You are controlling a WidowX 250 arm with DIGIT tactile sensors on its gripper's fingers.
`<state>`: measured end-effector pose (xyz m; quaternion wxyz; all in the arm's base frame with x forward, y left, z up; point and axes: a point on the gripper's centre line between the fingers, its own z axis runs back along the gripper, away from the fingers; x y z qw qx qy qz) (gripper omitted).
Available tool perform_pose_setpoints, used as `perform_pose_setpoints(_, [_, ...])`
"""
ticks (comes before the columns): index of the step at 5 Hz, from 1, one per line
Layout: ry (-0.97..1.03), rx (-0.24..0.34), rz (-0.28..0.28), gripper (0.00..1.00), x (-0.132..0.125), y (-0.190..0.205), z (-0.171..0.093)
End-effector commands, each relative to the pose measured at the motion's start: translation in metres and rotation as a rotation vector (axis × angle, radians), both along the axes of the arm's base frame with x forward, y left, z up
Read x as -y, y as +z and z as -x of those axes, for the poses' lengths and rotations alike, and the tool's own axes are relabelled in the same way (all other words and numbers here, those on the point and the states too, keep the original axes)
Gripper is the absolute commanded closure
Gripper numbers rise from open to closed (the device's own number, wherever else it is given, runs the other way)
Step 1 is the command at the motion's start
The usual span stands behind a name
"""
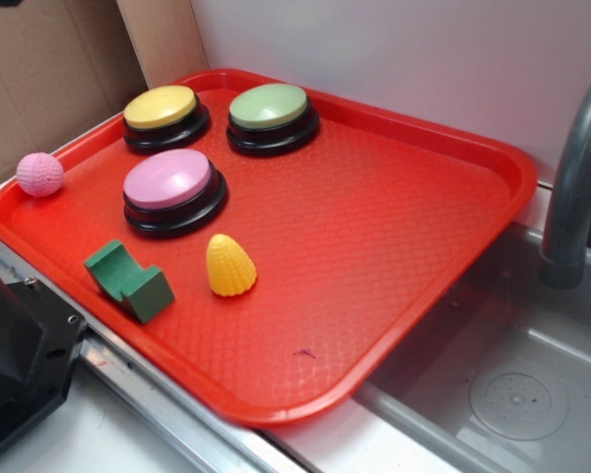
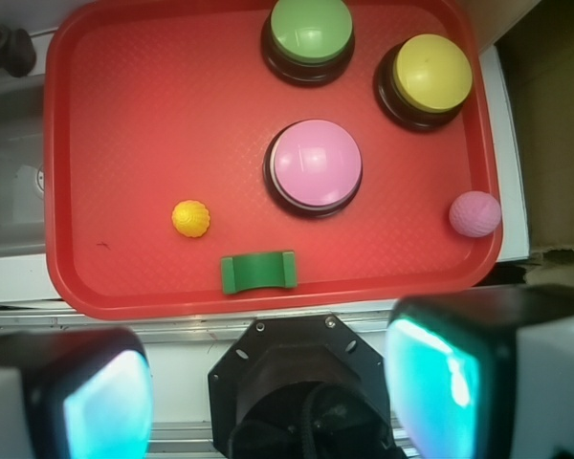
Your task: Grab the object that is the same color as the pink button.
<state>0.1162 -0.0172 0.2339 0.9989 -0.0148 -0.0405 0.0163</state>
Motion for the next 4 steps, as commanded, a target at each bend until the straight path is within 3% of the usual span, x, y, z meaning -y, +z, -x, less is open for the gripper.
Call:
perform_pose_setpoints(1, [0.0, 0.0, 0.0, 0.0, 0.0, 0.0, 0.0])
perform_pose_setpoints(3, [0.414, -0.035, -0.018, 0.0, -0.067, -0.04, -0.023])
perform_pose_setpoints(4, [0.664, -0.029, -0.034, 0.0, -0.089, -0.055, -0.01])
